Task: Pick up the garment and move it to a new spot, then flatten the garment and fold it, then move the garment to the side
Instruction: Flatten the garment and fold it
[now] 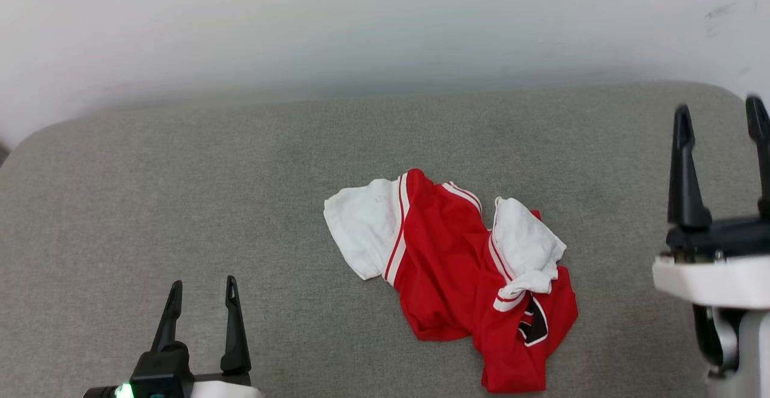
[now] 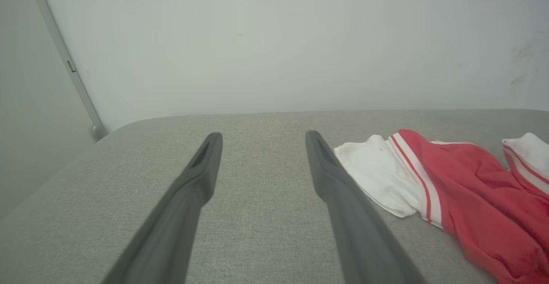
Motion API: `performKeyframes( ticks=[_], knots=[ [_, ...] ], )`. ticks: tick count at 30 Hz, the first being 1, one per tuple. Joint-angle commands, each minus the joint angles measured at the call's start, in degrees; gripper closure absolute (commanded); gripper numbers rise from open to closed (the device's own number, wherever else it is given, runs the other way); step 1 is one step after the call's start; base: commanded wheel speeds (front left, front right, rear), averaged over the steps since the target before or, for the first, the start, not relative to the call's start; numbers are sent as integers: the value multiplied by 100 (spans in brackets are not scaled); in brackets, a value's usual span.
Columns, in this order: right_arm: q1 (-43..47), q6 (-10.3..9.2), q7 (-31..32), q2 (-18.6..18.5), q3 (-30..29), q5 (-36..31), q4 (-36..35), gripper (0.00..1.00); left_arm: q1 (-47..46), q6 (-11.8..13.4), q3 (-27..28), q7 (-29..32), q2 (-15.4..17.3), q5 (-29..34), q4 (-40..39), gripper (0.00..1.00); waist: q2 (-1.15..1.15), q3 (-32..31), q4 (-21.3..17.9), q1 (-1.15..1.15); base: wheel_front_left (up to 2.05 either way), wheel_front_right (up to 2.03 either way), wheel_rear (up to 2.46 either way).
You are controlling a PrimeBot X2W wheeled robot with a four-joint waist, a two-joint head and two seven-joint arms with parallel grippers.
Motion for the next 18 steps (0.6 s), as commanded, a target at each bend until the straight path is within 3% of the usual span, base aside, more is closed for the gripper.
performKeyframes(
  ticks=[1,6,10,15,18],
  knots=[
    [-421,-3,-12,-289,185,-33,100,0,-101,-9,-12,-15,-19,-1,7,0,0,98,0,0,0,0,0],
    [-1016,-3,-11,-834,732,107,651,0,-164,4,-6,-15,-35,-9,8,0,0,210,-13,0,0,0,0],
    [-1690,-3,110,-1514,1550,505,1496,0,-210,20,4,-15,-48,-10,0,0,0,275,-20,0,0,0,0],
    [-2481,-4,1432,-2388,3028,1719,2156,0,-282,20,4,-15,-55,-15,-23,0,0,398,-22,0,0,0,0],
    [-2884,-4,2468,-2960,4103,2711,2133,0,-359,8,-6,-15,-58,-19,-36,0,0,515,-7,0,0,0,0]
  ],
)
